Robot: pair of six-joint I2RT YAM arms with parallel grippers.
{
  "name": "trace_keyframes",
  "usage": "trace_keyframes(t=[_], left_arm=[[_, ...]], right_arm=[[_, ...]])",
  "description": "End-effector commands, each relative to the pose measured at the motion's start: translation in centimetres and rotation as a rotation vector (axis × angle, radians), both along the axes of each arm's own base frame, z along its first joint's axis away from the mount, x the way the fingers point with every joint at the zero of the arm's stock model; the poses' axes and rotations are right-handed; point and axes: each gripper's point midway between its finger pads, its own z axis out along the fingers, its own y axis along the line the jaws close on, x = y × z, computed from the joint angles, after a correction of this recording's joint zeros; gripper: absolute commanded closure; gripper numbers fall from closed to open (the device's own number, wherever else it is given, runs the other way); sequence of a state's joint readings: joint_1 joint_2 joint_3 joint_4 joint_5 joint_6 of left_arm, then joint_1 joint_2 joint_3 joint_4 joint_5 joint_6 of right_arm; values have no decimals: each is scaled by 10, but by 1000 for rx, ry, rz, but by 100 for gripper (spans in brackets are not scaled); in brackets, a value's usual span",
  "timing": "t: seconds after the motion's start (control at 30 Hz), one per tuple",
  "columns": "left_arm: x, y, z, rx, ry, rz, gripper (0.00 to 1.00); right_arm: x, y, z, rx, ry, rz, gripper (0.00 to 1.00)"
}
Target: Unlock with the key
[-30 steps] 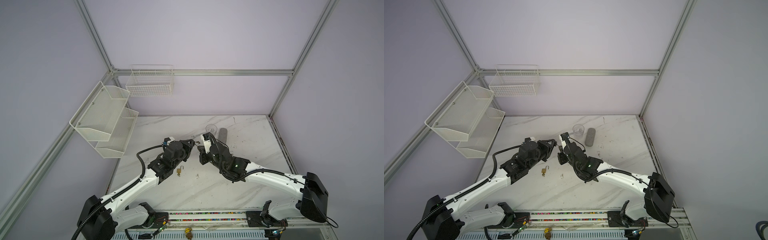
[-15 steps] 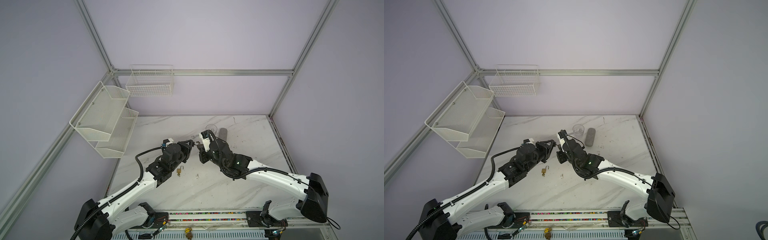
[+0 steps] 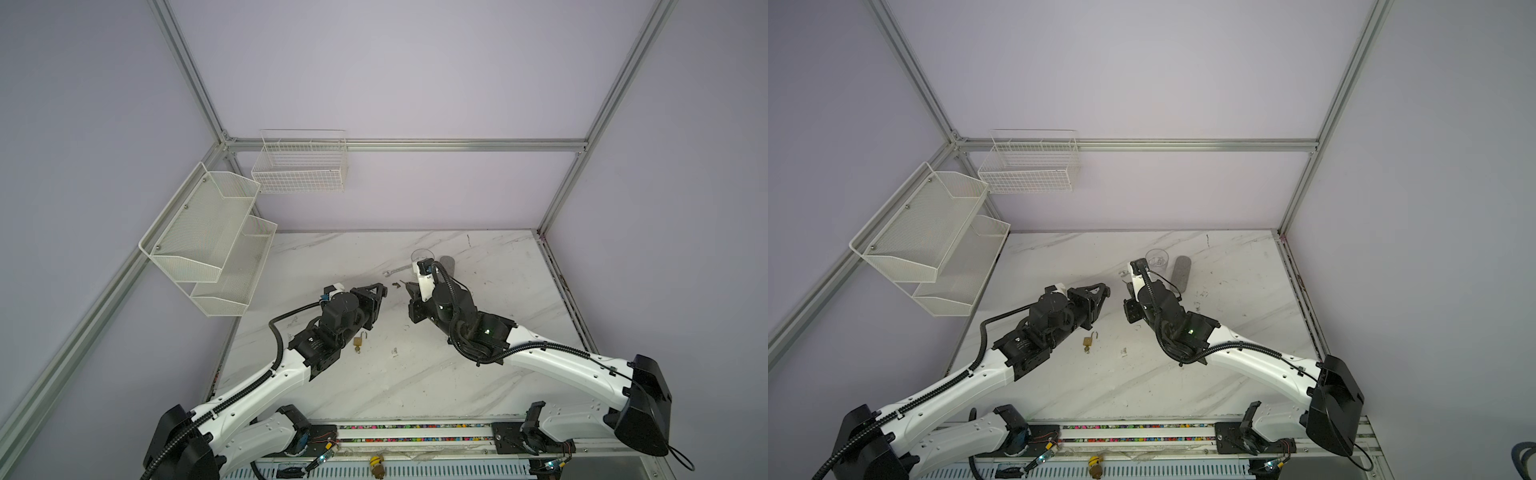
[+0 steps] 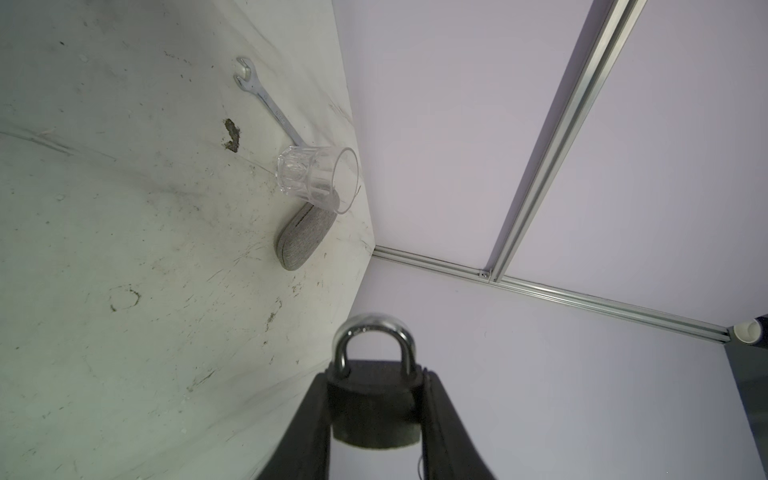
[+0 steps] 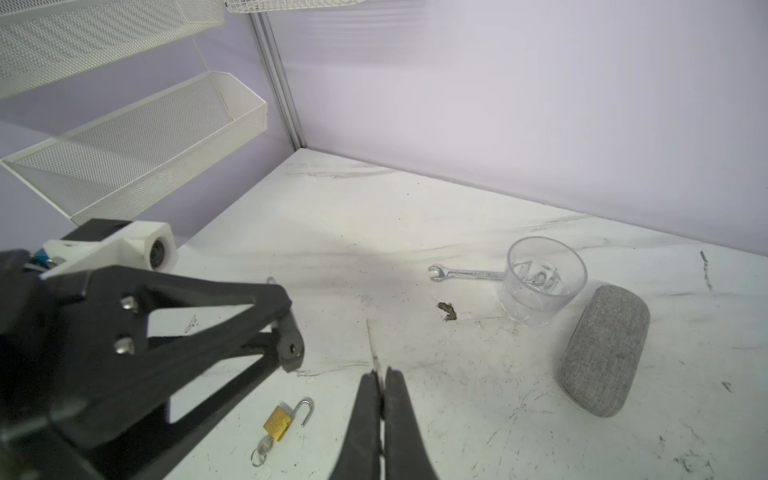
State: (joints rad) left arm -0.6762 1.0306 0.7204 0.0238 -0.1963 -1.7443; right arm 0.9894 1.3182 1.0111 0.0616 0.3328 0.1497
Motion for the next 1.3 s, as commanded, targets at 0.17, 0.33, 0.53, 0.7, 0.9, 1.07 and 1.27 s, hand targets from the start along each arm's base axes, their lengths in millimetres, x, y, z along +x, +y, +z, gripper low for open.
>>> trace_keyframes(t=[0.17, 0.33, 0.53, 0.7, 0.9, 1.07, 1.27], left_arm=[[2, 6, 21, -101, -55, 36, 100], [2, 2, 24, -114, -59, 20, 100], [1, -1, 29, -122, -67, 2, 100], [2, -4, 30, -125, -68, -7, 100], [2, -5, 30, -128, -68, -12, 100], [2, -4, 30, -130, -70, -8, 100], [2, -3, 34, -131, -79, -5, 100]], right_arm=[[-19, 19, 10, 73, -59, 111, 100], [-27, 24, 25, 112, -111, 153, 100], [-24, 26, 20, 112, -121, 144, 100], [-24, 29, 23, 126, -128, 148, 100], [-22, 31, 16, 113, -119, 151, 100], [-21, 32, 7, 97, -107, 145, 100], [-23, 30, 4, 101, -106, 146, 100]])
